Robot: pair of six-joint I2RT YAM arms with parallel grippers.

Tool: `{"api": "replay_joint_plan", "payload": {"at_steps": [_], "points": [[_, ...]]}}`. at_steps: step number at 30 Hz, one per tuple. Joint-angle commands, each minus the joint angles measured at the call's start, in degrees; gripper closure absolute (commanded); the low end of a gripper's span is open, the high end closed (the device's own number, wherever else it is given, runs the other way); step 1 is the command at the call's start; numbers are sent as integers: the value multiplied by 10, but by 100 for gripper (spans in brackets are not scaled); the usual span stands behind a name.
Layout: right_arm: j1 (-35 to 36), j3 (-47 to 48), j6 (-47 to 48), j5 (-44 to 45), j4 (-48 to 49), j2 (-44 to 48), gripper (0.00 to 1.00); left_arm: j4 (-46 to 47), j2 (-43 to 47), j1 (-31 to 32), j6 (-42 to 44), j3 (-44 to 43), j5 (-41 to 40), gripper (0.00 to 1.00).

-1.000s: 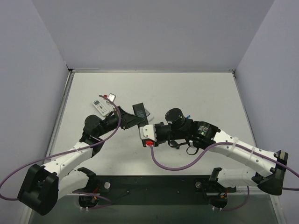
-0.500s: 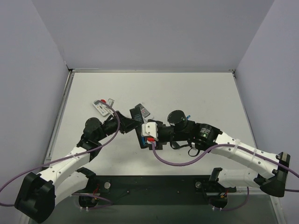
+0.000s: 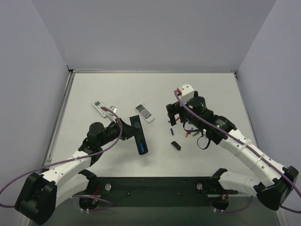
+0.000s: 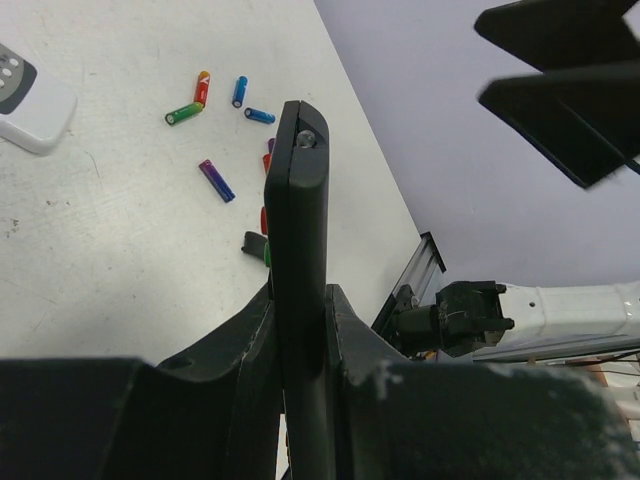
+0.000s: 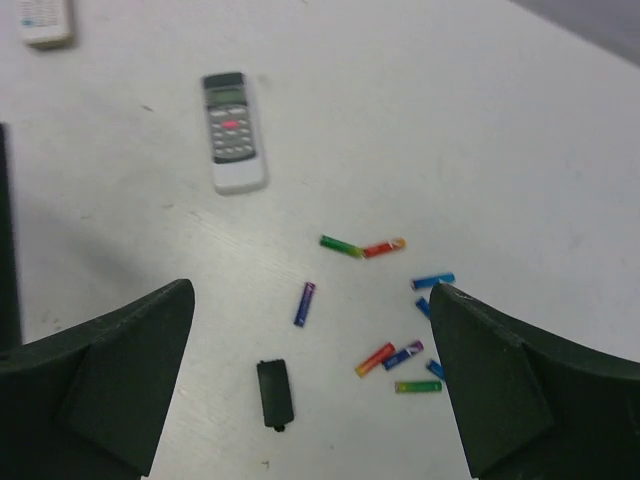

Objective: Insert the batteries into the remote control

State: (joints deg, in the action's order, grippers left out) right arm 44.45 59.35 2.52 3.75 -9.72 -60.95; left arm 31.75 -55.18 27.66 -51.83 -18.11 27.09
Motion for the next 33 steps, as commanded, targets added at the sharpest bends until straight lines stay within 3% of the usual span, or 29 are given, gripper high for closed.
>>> {"api": "replay_joint_plan", "payload": {"at_steps": [1,7,10,21,33], "points": [[-92,10,-146,90,-86,-28,5,27,9,-2,13,6,-5,100],[-217,24,-212,39,-135,-107,18,-6,22,-2,31,4,-8,100],[-246,41,-243,21,-144,-159,25,-33,26,-2,43,-1,-11,100],[-261,146,-308,28,-158,-386,66,-42,35,-4,46,4,-6,100],[-261,168,-346,72,-156,-486,75,-39,43,-5,43,11,-6,100]]}}
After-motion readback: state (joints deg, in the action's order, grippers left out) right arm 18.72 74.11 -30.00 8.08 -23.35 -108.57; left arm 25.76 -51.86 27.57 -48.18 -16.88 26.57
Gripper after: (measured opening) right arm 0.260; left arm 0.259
